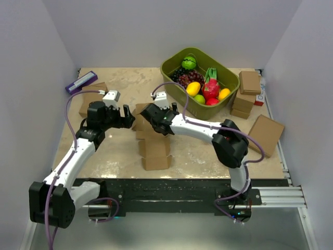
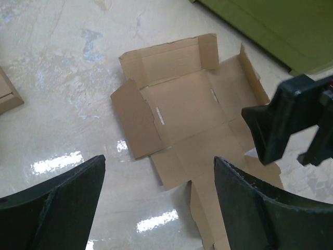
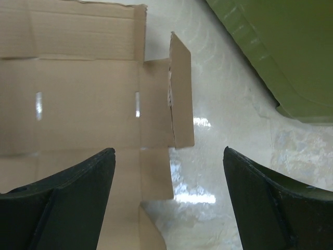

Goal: Fold the paper box

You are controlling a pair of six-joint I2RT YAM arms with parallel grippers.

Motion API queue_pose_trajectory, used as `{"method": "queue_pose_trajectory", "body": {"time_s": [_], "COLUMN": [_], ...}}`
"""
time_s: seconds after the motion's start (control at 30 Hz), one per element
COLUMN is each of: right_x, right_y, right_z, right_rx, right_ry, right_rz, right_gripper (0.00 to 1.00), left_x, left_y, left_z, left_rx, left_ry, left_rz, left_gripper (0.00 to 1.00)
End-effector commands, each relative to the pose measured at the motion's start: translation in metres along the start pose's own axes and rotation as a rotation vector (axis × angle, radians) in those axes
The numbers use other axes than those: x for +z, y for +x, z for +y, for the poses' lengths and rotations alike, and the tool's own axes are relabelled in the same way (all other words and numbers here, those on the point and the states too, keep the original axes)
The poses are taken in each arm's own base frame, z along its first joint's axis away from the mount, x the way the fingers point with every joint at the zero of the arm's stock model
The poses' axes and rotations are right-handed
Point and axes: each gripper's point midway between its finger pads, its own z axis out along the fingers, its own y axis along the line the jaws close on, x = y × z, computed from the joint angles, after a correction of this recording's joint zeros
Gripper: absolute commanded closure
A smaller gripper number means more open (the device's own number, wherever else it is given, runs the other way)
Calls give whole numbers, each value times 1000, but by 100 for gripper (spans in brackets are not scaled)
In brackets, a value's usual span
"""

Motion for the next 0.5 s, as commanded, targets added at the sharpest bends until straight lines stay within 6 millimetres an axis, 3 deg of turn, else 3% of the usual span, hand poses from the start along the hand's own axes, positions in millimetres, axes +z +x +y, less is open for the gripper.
{"method": "queue_pose_trajectory", "body": {"time_s": [0.0, 0.1, 0.23, 0.43, 0.47], "right_x": [23, 34, 41, 40, 39], "right_y": [-23, -28, -27, -23, -23], "right_z": [-14, -10, -4, -3, -5], "right_rx": [16, 5, -37, -46, -52], "right_ry": [96, 84, 64, 42, 46], "right_rz": [-39, -54, -58, -49, -46], "right_gripper": [15, 22, 42, 66, 76], "left_x": [9, 22, 38, 42, 42], "left_y": [-7, -3, 11, 17, 17], "left_z": [5, 7, 14, 14, 13], "left_rx": [30, 25, 21, 23, 23], "left_ry": [-29, -23, -35, -28, -19], "left_rz": [8, 47, 135, 146, 143], "left_gripper": [11, 11, 11, 10, 10]}}
